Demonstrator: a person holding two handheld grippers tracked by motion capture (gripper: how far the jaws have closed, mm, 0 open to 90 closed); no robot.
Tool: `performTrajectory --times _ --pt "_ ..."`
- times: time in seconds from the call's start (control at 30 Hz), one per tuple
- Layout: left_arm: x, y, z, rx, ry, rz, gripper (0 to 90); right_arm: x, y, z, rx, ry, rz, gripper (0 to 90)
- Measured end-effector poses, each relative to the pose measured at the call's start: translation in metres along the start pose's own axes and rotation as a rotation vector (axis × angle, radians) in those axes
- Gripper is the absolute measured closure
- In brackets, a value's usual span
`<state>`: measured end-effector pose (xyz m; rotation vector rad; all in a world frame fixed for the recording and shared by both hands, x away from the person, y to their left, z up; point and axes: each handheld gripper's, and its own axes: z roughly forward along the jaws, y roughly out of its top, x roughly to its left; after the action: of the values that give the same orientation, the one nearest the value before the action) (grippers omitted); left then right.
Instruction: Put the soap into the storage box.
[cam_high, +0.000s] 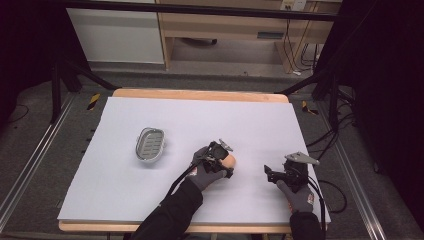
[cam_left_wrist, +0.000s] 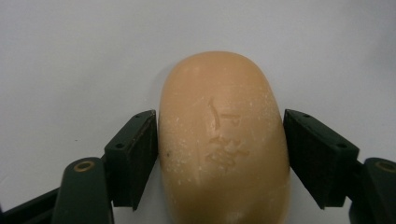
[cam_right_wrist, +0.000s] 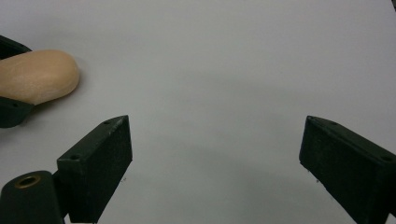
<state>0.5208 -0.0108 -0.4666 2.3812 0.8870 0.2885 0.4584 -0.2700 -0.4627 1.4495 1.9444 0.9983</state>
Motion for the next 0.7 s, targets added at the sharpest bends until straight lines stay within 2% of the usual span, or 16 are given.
performTrajectory --times 0.7 --pt "-0.0005 0.0018 0.002 0.019 0.001 0.01 29.4 0.0001 0.0003 -0.0005 -0.002 0.003 0.007 9.5"
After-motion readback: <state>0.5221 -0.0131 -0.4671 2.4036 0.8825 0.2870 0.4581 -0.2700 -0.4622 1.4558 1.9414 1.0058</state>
